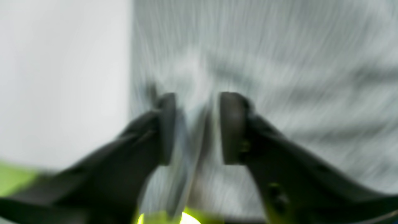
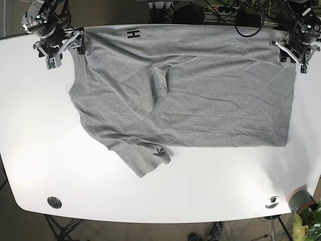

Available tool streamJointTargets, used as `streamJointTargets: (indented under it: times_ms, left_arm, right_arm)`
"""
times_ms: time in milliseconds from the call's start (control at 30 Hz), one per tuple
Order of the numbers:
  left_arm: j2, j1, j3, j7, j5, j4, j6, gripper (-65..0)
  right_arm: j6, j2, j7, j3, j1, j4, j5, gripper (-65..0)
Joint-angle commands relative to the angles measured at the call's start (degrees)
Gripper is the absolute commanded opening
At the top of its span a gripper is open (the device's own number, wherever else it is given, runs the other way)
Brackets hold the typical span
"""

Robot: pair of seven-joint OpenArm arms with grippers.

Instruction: Fold the T-shirt properly

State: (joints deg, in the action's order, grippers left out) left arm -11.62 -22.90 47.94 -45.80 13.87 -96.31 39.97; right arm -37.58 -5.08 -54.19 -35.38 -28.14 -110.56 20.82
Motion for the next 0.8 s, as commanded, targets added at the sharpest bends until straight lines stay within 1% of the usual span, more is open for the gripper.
streamJointTargets:
  times_ms: [0,33,67,233,433,500,567,667,767]
  left_arm:
    - [-0.73,-0.09,0.45,0.75,1.56,-2.37,0.03,-33.8]
    - [-0.73,-0.09,0.45,0.75,2.26,-2.90,0.03,-31.1]
    - [-0.73,-0.01,0.45,0.57,2.70,-3.16,0.03,-30.1]
    - [-1.09,3.25,0.45,-2.33,4.46,-3.51,0.03,-29.7]
    - [-2.14,10.63,0.45,-2.42,0.42,-3.34,0.03,-29.9]
    - [-2.14,12.39,0.19,-2.51,-1.16,-3.34,0.03,-29.9]
    - [-2.14,13.71,0.19,-2.51,-2.57,-3.34,0.03,-29.9]
    - [-2.14,14.94,0.10,-2.51,-3.19,-3.34,0.03,-29.9]
    - [-2.14,15.99,0.10,-2.51,-3.19,-3.34,0.03,-29.9]
  right_arm:
    - [-0.35,-0.68,0.96,-0.36,1.02,-2.01,1.03,-17.8]
    - [-0.61,-0.68,0.96,-0.36,1.81,-2.10,0.59,-18.1]
    - [-0.61,-0.68,0.88,-0.36,2.34,-2.10,0.50,-18.4]
    - [-0.53,-1.56,0.70,-0.01,5.24,-2.01,0.59,-18.4]
    - [-0.18,-1.91,0.52,0.08,11.48,-1.74,0.50,-18.4]
    - [-0.18,-1.91,-0.79,0.08,13.50,-1.66,0.50,-18.4]
    - [-0.18,-2.79,-3.08,0.08,16.67,-1.66,0.15,-18.4]
    - [-0.44,-2.87,-4.66,0.08,21.15,0.45,-1.87,-18.4]
    - [-0.70,-3.05,-4.66,0.61,25.02,3.44,-3.72,-18.4]
